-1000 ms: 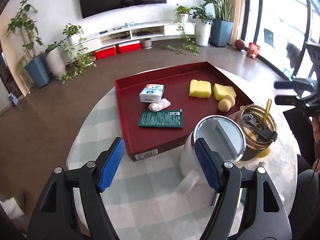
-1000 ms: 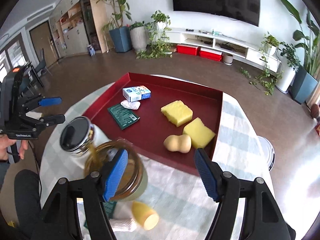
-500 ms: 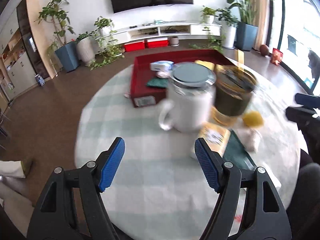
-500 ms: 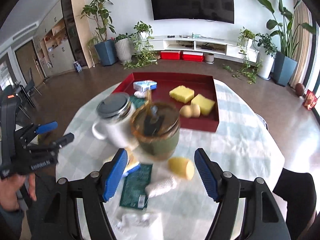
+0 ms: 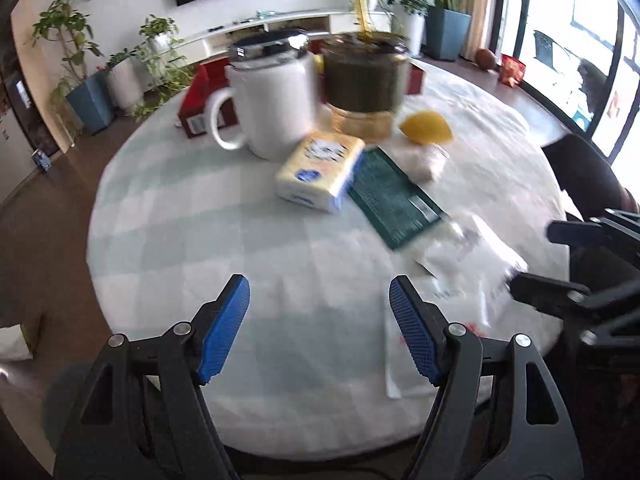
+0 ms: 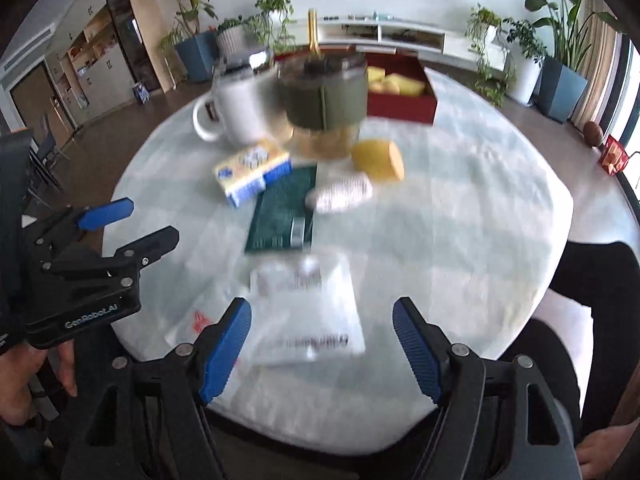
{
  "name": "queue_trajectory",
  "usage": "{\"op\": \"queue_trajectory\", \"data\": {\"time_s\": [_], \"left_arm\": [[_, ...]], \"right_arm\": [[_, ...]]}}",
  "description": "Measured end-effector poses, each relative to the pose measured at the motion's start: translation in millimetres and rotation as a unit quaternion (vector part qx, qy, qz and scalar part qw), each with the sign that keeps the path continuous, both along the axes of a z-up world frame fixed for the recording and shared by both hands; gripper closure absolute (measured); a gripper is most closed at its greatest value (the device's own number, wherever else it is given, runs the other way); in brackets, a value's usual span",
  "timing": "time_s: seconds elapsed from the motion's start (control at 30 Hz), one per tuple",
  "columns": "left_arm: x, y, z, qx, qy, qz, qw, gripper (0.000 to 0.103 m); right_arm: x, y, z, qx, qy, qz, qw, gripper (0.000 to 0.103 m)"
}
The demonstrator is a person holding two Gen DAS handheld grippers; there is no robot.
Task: Organize soft objects
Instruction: 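Move both open tools back over the table toward the white sachets, then grasp a white sachet with left tool while right tool grasps another white sachet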
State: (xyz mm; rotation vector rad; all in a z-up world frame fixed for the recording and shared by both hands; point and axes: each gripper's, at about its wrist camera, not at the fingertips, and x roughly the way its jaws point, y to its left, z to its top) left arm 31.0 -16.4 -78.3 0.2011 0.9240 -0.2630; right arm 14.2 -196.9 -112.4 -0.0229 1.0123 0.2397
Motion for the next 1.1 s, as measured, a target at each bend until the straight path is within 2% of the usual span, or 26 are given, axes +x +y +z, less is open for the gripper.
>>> {"op": "queue_trajectory", "data": {"time_s": [0.13,0.23,0.37,0.47,0.57,0.63,0.67,0.77,0.87,1.1], "left_arm": [[-21,-21,0,0.013,0.0,-0.031,0.9994,0.032],[-26,-37,-6,0.039,0.003,-0.036,0.9986,0.031],[-24,-51,-16,0.045,0.028,-0.024,0.9983,0.032],[-26,-56,-13,0.031,0.028,-0.025,0.9988,0.032],[-23,-54,-10,0.018,0.034,-0.013,0.9992,0.027],[-22,-50,-8,-0.006,0.045,-0.004,0.999,0.025],[-22,-53,-10,-0.01,0.053,-0.007,0.9985,0.018],[-25,-66,-33,0.014,0.093,-0.028,0.9952,0.013],[-22,-60,-39,-0.002,0.098,-0.014,0.9951,0.0],[-12,-44,-39,0.014,0.081,-0.008,0.9966,0.0]], "right_arm": [[10,-5,-14,-0.006,0.029,-0.012,0.999,0.027],[15,-10,-14,-0.008,0.032,-0.014,0.999,0.027],[17,-21,-11,-0.001,0.029,-0.032,0.999,0.026],[16,-20,-13,0.008,0.029,-0.024,0.999,0.026],[18,-24,-13,0.013,0.03,-0.027,0.999,0.026],[18,-29,-12,0.02,0.028,-0.031,0.999,0.026],[18,-31,-12,0.025,0.028,-0.033,0.999,0.026],[18,-28,-15,0.023,0.037,-0.027,0.999,0.025],[19,-22,-16,0.018,0.039,-0.012,0.999,0.025],[25,-9,-23,-0.018,0.046,-0.003,0.999,0.022]]}}
